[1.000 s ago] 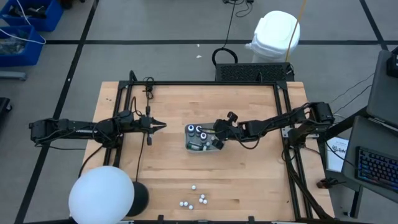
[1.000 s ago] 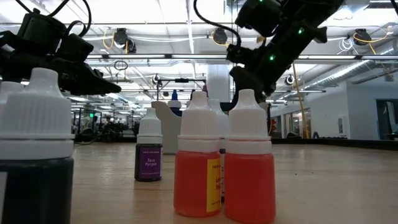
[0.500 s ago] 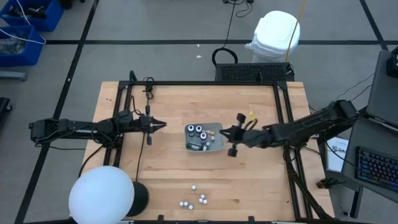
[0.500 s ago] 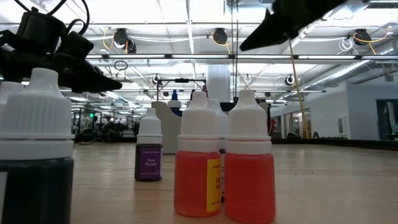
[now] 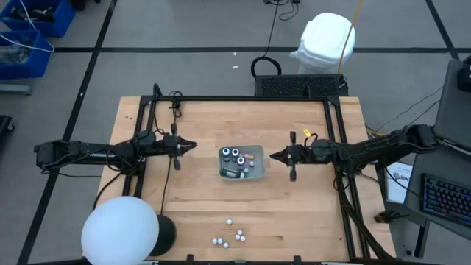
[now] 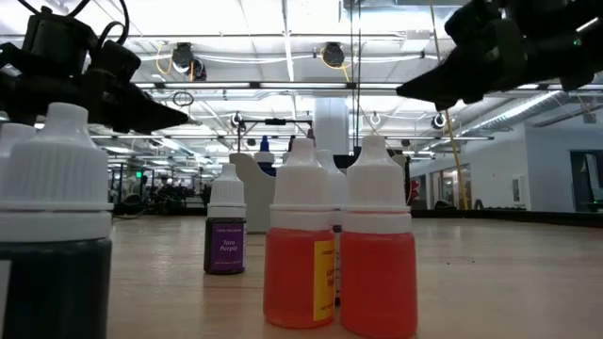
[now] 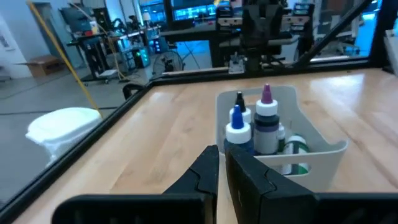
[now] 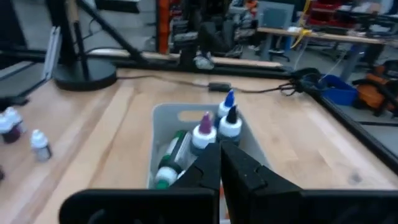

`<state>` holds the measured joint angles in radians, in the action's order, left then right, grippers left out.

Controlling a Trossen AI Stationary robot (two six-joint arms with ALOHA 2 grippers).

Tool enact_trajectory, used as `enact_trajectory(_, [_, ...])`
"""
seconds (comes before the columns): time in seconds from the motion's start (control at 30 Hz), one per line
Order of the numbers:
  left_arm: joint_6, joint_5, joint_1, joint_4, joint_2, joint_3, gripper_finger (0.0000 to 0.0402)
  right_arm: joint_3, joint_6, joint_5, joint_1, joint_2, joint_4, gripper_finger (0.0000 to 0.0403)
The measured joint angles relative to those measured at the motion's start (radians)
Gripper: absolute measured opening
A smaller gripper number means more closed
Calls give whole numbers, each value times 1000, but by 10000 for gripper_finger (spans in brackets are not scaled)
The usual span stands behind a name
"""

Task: Pick & Place food coloring
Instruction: Put the small purple food coloring bottle into the gray bin

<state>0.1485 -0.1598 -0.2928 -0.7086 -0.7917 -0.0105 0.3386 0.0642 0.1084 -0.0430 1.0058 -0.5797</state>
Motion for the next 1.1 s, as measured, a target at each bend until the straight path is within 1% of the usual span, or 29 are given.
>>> enact_trajectory(0.1, [3, 58, 0, 0, 0, 0, 35, -29, 22, -9, 20, 0, -49, 0])
enact_trajectory(0.23, [25, 178, 0, 0, 0, 0, 35, -131, 43, -9, 49, 1, -246, 0])
enact_trajectory(0.3, [22, 209, 0, 10, 0, 0, 35, -180, 32, -9, 71, 0, -330, 0])
enact_trajectory(0.33, [5, 212, 0, 25, 0, 0, 35, -202, 24, -9, 81, 0, -353, 0])
enact_trajectory(0.43, [-55, 211, 0, 64, 0, 0, 35, -240, 6, -20, 115, 1, -352, 0])
enact_trajectory(0.57, [-196, 190, 9, 93, 0, 0, 35, -266, 15, -77, 145, 0, -353, 0])
enact_trajectory(0.63, [-240, 173, 27, 145, -9, 0, 35, -270, 25, -88, 155, 0, -357, 0])
enact_trajectory(0.73, [-318, 208, 81, 172, -52, -13, 24, -275, 24, -87, 161, 1, -348, 0])
enact_trajectory(0.8, [-345, 209, 147, 173, -102, -53, 9, -276, 25, -88, 161, 0, -352, 0])
enact_trajectory(0.9, [-330, 231, 270, 227, -197, -178, 6, -277, 35, -87, 161, 1, -353, 0])
enact_trajectory(1.0, [-285, 316, 382, 367, -306, -358, 5, -278, 43, -88, 161, 1, -367, 0])
enact_trajectory(1.1, [-247, 398, 466, 534, -417, -550, 4, -278, 44, -88, 161, 0, -378, 0])
